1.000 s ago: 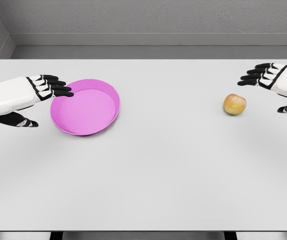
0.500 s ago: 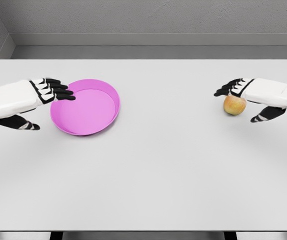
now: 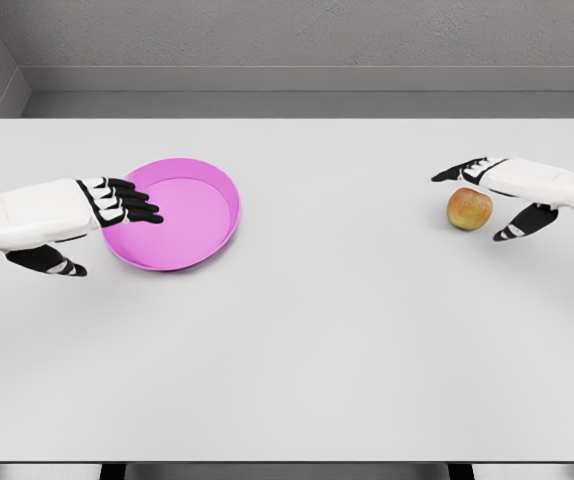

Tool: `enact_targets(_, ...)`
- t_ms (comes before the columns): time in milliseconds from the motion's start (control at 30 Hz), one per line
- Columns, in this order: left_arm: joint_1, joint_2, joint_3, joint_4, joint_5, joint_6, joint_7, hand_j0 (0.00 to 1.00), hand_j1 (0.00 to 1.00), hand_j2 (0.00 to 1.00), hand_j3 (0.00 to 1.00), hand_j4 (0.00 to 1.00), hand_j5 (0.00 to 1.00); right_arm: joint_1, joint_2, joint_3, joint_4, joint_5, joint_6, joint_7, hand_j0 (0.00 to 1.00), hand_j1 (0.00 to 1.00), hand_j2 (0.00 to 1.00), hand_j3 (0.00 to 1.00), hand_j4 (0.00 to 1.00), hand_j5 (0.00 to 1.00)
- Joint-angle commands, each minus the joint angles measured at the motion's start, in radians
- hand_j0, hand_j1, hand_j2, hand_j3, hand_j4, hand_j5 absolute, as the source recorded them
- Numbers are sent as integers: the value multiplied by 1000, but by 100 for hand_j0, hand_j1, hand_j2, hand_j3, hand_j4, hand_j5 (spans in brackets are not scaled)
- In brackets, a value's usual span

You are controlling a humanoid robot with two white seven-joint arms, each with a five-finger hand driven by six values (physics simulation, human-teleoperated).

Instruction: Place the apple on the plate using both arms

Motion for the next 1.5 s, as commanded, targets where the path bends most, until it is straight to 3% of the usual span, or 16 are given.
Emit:
enact_targets(0, 0, 0, 2, -1, 7, 2, -15, 100, 100, 100, 100, 100, 100, -2, 7, 3, 24, -5, 3, 0, 100, 100, 100, 100, 100, 100)
enact_targets(433, -1, 1, 5, -2, 7, 2, -17, 100, 100, 100, 100, 100, 100, -66, 102, 33, 179, 47, 3, 0, 100, 100, 100, 100, 100, 100)
enact_targets(767, -3, 1, 5, -2, 7, 2, -17, 100, 100, 100, 100, 100, 100, -100, 133, 33, 269, 76, 3, 0, 100, 100, 100, 100, 100, 100)
enact_targets(1400, 0, 1, 17, -1, 7, 2, -31, 100, 100, 100, 100, 100, 100, -133, 171, 33, 363, 102, 3, 0, 100, 100, 100, 100, 100, 100)
enact_targets(1467, 0, 1, 17, -1, 7, 2, -31, 100, 100, 100, 100, 100, 100, -133, 171, 33, 363, 111, 3, 0, 96, 96, 96, 96, 96, 96)
